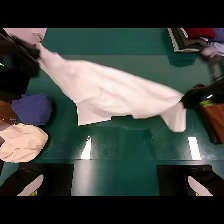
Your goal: Fold the shirts.
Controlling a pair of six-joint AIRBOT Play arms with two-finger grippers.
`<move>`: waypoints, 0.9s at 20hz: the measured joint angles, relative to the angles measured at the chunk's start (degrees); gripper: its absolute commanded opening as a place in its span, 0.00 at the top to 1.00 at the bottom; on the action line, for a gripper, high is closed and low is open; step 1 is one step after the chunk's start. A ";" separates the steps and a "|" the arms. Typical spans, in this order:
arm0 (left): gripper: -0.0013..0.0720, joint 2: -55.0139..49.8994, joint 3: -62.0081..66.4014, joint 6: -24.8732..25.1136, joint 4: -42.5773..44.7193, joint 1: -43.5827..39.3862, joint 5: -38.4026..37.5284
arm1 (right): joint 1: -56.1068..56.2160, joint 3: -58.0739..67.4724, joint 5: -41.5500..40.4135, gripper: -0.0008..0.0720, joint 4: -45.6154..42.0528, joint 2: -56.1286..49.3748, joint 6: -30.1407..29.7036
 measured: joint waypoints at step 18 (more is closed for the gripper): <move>0.95 -0.11 -12.61 0.02 1.03 0.02 5.86 | -6.88 -10.40 -1.84 0.32 8.63 -5.81 -6.32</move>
